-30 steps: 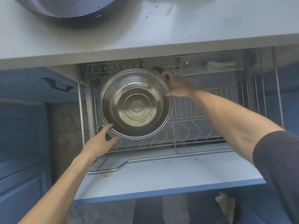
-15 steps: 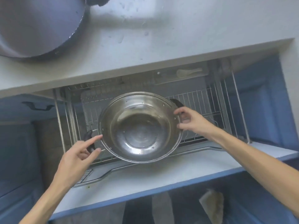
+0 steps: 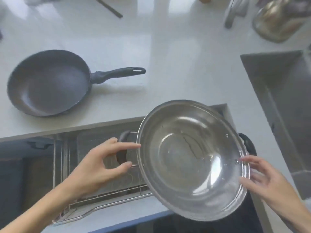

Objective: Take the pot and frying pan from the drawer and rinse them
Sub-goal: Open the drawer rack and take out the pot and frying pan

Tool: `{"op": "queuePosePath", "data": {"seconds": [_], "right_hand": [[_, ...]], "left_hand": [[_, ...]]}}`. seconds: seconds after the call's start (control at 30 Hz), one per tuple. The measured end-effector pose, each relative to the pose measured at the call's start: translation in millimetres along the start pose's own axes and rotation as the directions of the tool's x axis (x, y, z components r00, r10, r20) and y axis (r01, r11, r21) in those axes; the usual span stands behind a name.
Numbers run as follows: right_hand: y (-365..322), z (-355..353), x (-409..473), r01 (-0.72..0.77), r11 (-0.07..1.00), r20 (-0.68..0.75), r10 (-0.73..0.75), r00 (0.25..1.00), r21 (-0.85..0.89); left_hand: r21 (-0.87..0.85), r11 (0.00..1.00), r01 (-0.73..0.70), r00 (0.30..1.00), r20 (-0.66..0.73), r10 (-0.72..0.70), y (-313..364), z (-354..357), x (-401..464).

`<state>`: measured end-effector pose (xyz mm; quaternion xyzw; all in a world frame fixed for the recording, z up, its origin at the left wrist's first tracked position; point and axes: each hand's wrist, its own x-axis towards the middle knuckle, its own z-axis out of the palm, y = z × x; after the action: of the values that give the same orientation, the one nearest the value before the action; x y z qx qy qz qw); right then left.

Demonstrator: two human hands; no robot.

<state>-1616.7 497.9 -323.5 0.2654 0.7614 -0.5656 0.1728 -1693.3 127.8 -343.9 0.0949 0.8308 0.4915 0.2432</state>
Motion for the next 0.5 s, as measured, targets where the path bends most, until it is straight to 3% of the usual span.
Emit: {"op": "queuePosePath", "data": {"seconds": [0.2, 0.33, 0.5], "right_hand": [[-51.6, -39.3, 98.9, 0.265, 0.957, -0.16, -0.281, 0.946, -0.116], [-74.6, -41.9, 178.0, 0.322, 0.941, -0.167, -0.335, 0.927, -0.101], [-84.9, -37.4, 238.7, 0.3, 0.95, -0.165, -0.31, 0.936, -0.084]], "left_hand": [[0.033, 0.988, -0.154, 0.986, -0.059, 0.156, 42.4, -20.0, 132.3], [-0.155, 0.98, -0.128, 0.989, -0.092, 0.115, 51.3, -36.5, 202.4], [-0.22, 0.972, 0.088, 0.989, -0.098, -0.112, 40.5, -38.3, 258.7]]}}
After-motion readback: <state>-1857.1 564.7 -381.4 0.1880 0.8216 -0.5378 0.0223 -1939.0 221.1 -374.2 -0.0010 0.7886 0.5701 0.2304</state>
